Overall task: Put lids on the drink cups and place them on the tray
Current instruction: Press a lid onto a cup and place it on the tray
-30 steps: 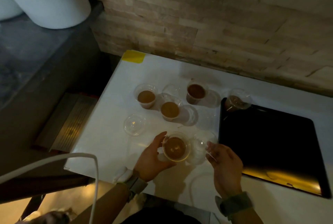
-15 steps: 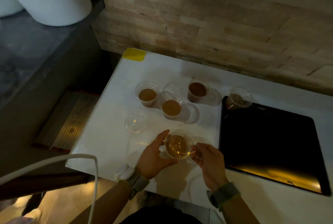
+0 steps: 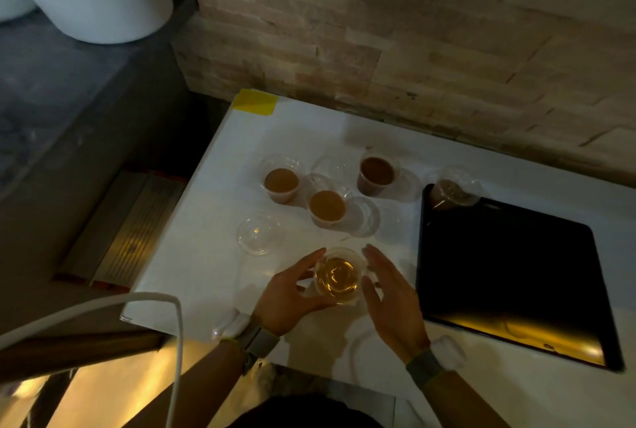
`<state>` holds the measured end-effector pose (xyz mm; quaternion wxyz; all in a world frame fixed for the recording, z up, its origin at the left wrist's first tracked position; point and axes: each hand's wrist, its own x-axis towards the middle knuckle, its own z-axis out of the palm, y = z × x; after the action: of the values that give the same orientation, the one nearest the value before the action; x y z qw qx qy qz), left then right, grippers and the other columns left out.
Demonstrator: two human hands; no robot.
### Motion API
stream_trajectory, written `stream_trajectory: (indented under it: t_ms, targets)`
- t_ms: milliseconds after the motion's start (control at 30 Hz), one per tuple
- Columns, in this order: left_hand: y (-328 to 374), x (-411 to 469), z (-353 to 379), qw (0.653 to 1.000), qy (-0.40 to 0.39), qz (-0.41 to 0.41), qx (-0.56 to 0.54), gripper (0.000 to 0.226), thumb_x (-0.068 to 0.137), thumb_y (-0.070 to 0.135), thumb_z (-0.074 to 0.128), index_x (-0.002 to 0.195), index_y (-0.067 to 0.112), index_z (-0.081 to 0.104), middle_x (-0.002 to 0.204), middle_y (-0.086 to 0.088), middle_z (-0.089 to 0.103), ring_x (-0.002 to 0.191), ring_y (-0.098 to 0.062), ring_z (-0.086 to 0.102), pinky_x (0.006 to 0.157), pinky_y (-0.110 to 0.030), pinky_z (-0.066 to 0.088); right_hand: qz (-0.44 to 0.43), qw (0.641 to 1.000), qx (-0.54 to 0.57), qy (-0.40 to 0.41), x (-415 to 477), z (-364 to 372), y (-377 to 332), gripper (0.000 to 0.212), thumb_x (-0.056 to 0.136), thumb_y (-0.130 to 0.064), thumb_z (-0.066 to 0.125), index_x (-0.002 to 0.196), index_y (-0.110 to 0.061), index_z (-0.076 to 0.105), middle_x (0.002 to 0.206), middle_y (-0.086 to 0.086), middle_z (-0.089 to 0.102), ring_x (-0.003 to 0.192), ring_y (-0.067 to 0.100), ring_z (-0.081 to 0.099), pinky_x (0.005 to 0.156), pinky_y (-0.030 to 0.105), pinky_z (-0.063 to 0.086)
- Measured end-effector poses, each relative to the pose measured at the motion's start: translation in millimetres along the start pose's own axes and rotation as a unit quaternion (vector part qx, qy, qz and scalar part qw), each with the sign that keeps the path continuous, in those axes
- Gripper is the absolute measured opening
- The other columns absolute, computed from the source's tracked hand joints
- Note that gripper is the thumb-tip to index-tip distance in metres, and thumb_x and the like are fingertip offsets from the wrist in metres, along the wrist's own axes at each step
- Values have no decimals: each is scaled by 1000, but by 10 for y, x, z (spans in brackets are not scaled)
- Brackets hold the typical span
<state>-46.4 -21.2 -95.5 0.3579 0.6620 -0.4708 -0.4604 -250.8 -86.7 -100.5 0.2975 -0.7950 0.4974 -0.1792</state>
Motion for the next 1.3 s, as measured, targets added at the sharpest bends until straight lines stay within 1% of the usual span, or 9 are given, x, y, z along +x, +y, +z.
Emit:
stream_trajectory:
  t_ms: [67,133,300,500,633,767,967,1200,1300]
  targets:
    - [1,6,-16,1000,-8,-1,8,78,69,47,78,131,57,31,129,22,52,113,1,52,86,-18,48,-82,987,-89,-101,54,-37,24,58,101,-49,39,150,-47,9,159,-24,11,140,-18,6,112,14,13]
    - [-6,20,-46,1000,-17,-1,8,75,72,45,76,134,53,35,130,22,53,113,1,53,87,-20,49,-84,975,-109,-176,102,-75,39,69,94,-68,33,146,-54,-10,156,-33,-9,137,-22,-7,111,11,5]
    - [42,116,-161,1000,-11,13,21,42,90,32,61,130,37,52,129,9,61,105,-1,61,94,-26,50,-56,973,-91,-205,211,-118,45,94,80,-80,44,152,-42,-2,155,-29,0,138,-11,9,110,10,12]
    - [65,191,-142,998,-4,-31,-54,29,94,25,56,120,39,59,119,6,66,104,-11,63,80,-32,58,-44,972,-66,-219,202,-112,44,97,75,-84,45,149,-45,-4,158,-26,3,142,-7,7,111,15,15]
    - [65,191,-118,1000,0,24,6,37,96,25,51,120,52,51,113,21,62,94,10,59,79,-15,53,-32,974,-49,-220,193,-95,48,98,75,-84,45,152,-42,1,160,-23,7,143,-6,9,112,15,15]
    - [-40,229,-55,994,-15,63,85,42,99,16,46,136,38,46,113,3,62,98,-8,59,88,-33,54,-23,975,-37,-218,169,-72,47,96,76,-83,45,149,-46,-4,157,-27,2,144,-6,7,114,19,17]
    - [-94,234,-41,998,-40,40,-15,42,100,17,44,129,47,43,123,3,58,113,-19,58,95,-47,51,-16,977,-21,-212,160,-2,70,93,76,-85,43,144,-57,-13,159,-26,3,147,0,11,119,31,24]
    - [-146,222,-137,982,-139,52,113,80,73,75,52,139,62,9,133,33,38,102,13,52,85,-13,41,-12,977,-11,-212,168,37,105,92,78,-82,49,140,-62,-15,163,-19,9,145,-4,11,119,30,24]
    - [-166,244,-168,975,-154,54,154,81,74,77,51,139,63,3,142,21,44,107,8,52,90,-20,40,-17,979,-12,-204,151,39,101,92,77,-83,48,141,-61,-15,163,-21,8,143,-5,13,117,29,26]
